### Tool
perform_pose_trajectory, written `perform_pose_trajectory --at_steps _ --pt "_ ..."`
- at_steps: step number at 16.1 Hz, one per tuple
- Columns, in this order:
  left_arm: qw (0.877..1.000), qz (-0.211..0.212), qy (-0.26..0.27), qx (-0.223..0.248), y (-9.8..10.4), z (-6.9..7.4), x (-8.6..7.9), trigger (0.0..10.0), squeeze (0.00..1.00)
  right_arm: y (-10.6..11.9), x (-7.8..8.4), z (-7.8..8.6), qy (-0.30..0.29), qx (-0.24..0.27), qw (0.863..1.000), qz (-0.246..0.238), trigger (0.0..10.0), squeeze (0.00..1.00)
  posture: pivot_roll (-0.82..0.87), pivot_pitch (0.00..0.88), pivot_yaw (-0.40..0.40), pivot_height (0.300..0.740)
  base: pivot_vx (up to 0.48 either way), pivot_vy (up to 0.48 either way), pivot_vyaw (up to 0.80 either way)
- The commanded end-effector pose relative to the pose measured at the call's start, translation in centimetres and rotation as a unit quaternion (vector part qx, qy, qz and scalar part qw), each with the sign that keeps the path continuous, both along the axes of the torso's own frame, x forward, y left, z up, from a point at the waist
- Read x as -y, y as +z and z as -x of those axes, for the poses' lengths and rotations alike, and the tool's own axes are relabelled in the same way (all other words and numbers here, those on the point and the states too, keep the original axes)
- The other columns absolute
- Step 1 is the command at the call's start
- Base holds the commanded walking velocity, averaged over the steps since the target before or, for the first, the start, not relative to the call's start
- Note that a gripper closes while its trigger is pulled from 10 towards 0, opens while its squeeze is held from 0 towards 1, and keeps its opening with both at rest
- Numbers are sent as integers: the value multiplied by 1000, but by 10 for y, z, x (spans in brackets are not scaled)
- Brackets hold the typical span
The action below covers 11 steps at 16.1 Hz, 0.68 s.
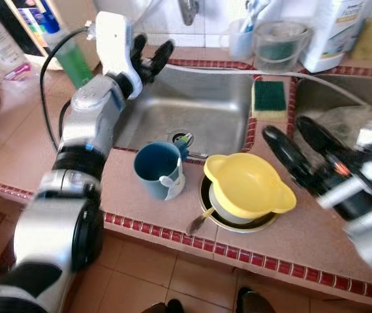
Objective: Kitchen organization
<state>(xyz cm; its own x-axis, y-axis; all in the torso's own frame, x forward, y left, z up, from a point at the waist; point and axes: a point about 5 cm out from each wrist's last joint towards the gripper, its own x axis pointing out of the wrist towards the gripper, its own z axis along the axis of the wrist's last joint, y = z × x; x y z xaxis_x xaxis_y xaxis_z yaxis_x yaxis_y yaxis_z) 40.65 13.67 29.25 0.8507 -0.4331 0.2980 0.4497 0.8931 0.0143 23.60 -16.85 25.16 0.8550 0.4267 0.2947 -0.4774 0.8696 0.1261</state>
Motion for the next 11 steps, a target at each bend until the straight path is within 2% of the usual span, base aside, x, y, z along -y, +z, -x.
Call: perform_pose_trajectory --at_steps 1,3,6,9,11 --pt "1000 13 12 8 6 5 -10 10000 0 1 -5 -3 -10 11 1000 -3 10000 0 -290 147 137 740 0 0 0" --pt "999 18 9 26 16 20 -12 10000 0 1 -10 -11 -33 27 999 -21 10000 0 -279 125 131 740 0 0 0" --pt "999 22 7 28 17 37 -13 10000 0 0 -15 -20 -59 42 997 -42 10000 0 -268 99 126 740 0 0 0" --pt "999 39 3 4 -3 62 0 10000 0 0 -16 -28 -100 58 993 -39 10000 0 -257 78 113 740 0 0 0" --pt "999 28 17 0 -20 77 10 10000 0 -5 -24 -30 -117 74 990 -19 10000 0 -243 61 100 740 0 0 0"
